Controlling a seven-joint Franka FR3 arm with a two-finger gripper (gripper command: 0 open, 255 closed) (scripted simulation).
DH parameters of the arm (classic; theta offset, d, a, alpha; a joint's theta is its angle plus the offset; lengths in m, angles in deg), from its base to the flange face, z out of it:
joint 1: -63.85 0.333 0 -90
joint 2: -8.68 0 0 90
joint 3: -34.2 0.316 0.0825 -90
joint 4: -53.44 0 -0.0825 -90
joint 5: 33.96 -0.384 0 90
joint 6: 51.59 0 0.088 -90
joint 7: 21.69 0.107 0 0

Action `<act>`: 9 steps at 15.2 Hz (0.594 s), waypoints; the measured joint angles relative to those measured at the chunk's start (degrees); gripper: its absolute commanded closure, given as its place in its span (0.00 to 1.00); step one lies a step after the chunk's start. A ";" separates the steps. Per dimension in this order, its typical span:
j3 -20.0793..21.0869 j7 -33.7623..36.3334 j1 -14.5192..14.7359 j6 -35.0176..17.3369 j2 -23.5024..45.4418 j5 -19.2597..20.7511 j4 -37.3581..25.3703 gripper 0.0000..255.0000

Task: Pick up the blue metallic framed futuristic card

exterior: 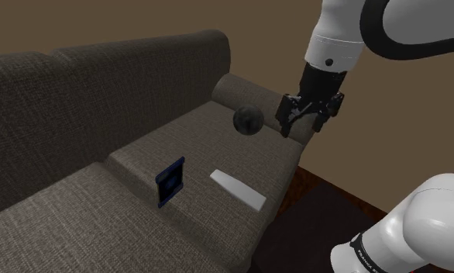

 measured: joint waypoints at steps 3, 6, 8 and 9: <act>6.20 9.79 -1.05 -1.89 4.70 -1.96 -2.20 0.00; 11.84 19.27 -2.95 -3.54 10.52 -2.44 -5.57 0.00; 15.71 25.91 -4.47 -4.50 15.09 -1.97 -8.47 0.00; 17.49 29.25 -5.26 -4.89 17.40 -1.51 -9.90 0.00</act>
